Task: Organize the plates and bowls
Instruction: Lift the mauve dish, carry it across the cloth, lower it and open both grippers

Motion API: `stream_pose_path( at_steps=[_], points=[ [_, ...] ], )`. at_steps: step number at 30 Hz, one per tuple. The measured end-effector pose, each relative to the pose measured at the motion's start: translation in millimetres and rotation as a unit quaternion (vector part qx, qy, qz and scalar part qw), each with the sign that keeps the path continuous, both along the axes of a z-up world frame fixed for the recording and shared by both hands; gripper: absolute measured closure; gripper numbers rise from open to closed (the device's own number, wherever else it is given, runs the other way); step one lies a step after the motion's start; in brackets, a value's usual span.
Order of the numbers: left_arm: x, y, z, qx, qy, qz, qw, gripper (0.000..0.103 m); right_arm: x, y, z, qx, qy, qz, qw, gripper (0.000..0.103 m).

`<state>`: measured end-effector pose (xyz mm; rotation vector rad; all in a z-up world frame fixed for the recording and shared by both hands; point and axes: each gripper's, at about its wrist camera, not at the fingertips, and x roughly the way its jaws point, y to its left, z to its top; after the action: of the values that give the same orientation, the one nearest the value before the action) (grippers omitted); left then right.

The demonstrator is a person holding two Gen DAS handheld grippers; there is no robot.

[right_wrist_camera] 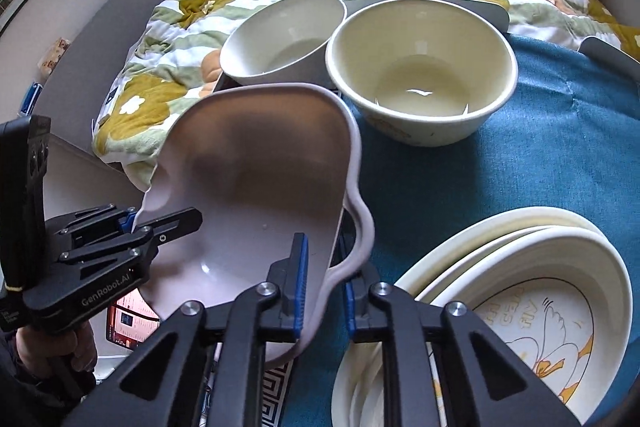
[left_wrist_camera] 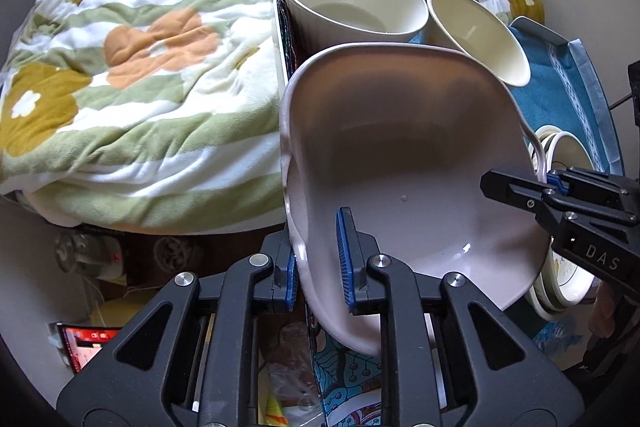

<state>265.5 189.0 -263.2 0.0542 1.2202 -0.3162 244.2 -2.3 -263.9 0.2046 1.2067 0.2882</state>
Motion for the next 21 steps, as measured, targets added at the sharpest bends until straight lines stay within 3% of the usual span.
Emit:
stream_pose_path(
  at_steps=[5,11,15,21],
  points=[
    [-12.1,-3.4,18.7,0.008,-0.021,0.005,0.9997,0.088,-1.8,2.2,11.5,0.000,-0.020,0.009,1.000,0.090],
    [-33.3,-23.1,60.9,0.014,-0.052,0.019,0.9983,0.088,-14.7,-15.3,39.3,0.021,-0.051,0.017,0.998,0.090],
    [-48.7,-65.4,92.5,0.019,-0.082,0.025,0.9962,0.088,-31.6,-43.8,63.8,0.026,-0.080,0.019,0.996,0.090],
    [-73.5,-154.8,125.9,0.006,-0.111,0.015,0.9937,0.088,-61.2,-123.7,99.4,0.027,-0.114,0.005,0.993,0.090]
  ],
)
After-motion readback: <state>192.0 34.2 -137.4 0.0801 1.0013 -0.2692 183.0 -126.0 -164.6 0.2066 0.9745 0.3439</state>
